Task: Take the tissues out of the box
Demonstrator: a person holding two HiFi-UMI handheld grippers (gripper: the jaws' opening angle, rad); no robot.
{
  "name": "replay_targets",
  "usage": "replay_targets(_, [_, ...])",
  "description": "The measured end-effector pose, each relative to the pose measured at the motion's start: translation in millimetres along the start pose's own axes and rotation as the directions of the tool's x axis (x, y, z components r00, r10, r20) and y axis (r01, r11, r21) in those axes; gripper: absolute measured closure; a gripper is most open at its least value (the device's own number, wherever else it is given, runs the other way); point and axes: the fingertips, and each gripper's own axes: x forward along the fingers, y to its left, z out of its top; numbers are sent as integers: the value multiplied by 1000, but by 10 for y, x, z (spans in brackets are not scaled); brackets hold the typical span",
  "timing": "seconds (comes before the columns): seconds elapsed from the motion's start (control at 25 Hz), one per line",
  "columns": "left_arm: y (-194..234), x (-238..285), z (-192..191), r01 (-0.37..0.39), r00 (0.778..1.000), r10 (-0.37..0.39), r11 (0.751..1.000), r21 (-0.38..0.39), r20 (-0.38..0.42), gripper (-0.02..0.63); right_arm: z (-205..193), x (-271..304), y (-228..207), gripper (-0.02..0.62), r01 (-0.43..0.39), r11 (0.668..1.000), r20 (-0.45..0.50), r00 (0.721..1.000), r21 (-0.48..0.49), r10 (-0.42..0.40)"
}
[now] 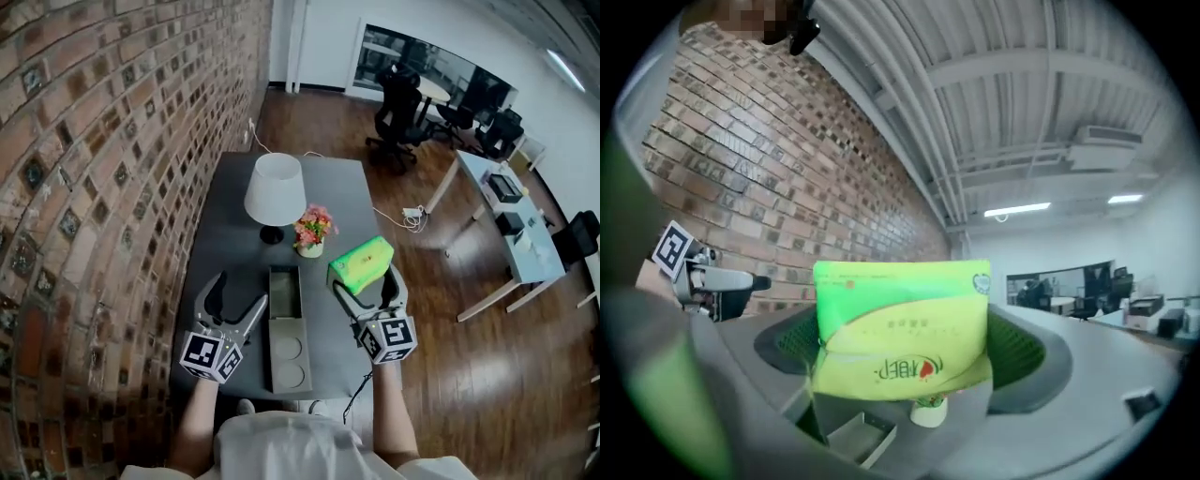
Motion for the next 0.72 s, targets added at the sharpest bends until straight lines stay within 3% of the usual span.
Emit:
replay_targets(0.08, [-24, -47, -46, -50, 999, 51, 998, 48, -7, 232, 33, -282, -18, 55, 74, 997, 41, 996, 36, -75])
replay_targets(0.28, [-142, -200, -77, -145, 989, 146, 978, 148, 3, 232, 200, -877, 81, 55, 144, 987, 174, 973, 65, -153])
replay_targets(0.52, [-299, -341, -197, -194, 980, 198, 964, 180, -6, 233, -98, -945, 94, 55, 214, 976, 72, 974, 44, -216])
replay_targets(0.72, [-344, -391, -249, -205, 978, 209, 966, 155, -13, 233, -140, -879, 212, 55, 181, 984, 58, 982, 10, -181])
